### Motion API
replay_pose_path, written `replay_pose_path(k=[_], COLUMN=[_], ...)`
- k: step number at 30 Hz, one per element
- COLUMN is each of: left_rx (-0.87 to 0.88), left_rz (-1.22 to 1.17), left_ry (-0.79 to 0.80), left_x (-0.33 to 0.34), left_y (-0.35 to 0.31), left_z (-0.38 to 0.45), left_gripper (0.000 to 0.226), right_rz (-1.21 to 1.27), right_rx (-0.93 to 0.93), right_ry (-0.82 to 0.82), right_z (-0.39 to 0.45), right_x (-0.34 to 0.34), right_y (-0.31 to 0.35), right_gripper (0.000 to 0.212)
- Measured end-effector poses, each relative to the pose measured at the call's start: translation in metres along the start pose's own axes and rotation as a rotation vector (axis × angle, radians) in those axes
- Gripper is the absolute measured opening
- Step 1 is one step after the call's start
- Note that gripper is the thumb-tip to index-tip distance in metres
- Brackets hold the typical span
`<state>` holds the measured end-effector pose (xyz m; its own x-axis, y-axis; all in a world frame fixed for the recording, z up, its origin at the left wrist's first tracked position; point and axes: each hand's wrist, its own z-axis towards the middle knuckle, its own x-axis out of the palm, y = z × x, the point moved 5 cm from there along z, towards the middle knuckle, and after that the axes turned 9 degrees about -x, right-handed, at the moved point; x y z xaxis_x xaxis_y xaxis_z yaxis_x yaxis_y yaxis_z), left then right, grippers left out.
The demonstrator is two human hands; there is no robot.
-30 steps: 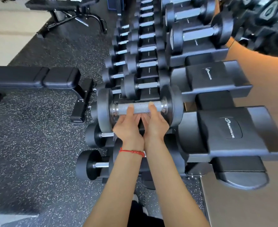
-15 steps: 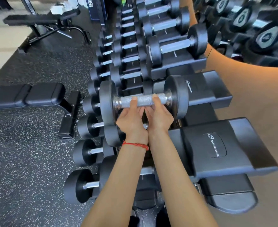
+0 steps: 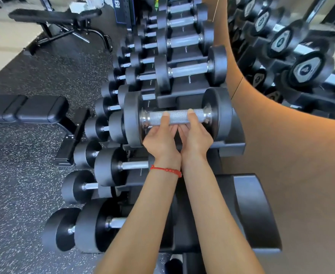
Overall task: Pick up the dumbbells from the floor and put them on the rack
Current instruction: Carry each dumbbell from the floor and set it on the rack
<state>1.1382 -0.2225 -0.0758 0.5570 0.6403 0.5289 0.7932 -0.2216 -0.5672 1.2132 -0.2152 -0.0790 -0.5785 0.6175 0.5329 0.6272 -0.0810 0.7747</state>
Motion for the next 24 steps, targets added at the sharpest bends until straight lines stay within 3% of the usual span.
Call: replay_pose_path(k=[6, 11, 24], left_rx=[-0.072, -0.131, -0.21], left_rz=[0.008, 0.029, 0.024], left_ry=[0.001, -0.022, -0.115], left_x=[0.032, 0.047, 0.047], left_y=[0.032, 0.053, 0.061], left_z=[0.006, 0.017, 0.039], left_gripper=[0.012, 0.012, 0.015], right_rz=[-0.003, -0.036, -0.151], right_rx=[-0.023, -0.011, 0.076], right_ry=[-0.073, -0.1, -0.16], right_z=[0.036, 0.056, 0.069], right_x=[-0.019, -0.028, -0.027], right_y=[0.019, 0.028, 0.021], right_gripper=[0.023, 0.01, 0.012])
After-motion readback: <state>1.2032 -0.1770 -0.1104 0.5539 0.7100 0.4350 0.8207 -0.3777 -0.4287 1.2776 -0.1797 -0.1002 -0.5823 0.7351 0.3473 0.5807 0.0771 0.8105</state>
